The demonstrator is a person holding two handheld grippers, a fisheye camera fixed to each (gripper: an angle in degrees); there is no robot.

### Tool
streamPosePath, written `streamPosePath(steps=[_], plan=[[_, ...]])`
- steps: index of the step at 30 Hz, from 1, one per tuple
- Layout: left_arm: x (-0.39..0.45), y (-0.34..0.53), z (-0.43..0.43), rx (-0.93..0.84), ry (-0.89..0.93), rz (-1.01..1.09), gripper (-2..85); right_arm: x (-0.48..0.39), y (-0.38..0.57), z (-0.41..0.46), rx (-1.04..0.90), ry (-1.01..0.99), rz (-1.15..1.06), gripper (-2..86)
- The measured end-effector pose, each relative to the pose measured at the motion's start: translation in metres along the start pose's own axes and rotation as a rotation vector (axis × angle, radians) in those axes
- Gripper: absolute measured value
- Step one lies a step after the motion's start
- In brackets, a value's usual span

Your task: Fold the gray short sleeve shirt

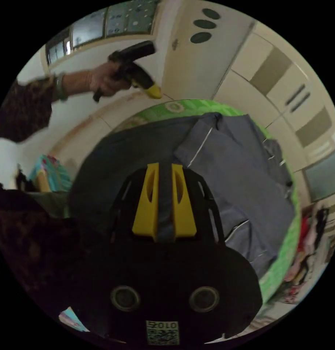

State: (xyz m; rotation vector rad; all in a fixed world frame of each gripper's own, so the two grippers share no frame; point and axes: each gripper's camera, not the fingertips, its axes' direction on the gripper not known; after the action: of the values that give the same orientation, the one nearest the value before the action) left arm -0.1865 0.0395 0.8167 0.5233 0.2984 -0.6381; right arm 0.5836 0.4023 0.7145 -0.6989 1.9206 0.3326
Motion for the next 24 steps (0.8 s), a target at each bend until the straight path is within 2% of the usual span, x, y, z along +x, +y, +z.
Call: streamPosePath(steps=[2, 4, 7, 11, 16, 22, 24], plan=[[0.041, 0.055, -0.013, 0.16, -0.024, -0.056, -0.2, 0.026, 0.027, -0.016, 0.061, -0.254, 0.091, 5.6], [0.068, 0.101, -0.024, 0.3, -0.014, -0.1, -0.1, 0.062, 0.068, -0.026, 0.117, -0.638, 0.128, 5.4], [0.109, 0.176, -0.038, 0.499, -0.044, -0.195, 0.2, 0.107, 0.132, -0.046, 0.274, -0.876, 0.252, 5.3], [0.153, 0.253, -0.041, 0.661, -0.093, -0.266, 1.9, 0.156, 0.213, -0.094, 0.38, -0.799, 0.397, 7.3], [0.203, 0.288, -0.043, 0.771, -0.114, -0.166, 8.2, 0.198, 0.323, -0.169, 0.589, -0.738, 0.474, 13.0], [0.248, 0.322, -0.003, 0.724, -0.17, -0.045, 14.2, 0.149, 0.422, -0.195, 0.657, -0.738, 0.538, 16.0], [0.25, 0.343, 0.011, 0.736, -0.132, -0.1, 15.6, 0.124, 0.45, -0.195, 0.64, -0.731, 0.63, 16.7]])
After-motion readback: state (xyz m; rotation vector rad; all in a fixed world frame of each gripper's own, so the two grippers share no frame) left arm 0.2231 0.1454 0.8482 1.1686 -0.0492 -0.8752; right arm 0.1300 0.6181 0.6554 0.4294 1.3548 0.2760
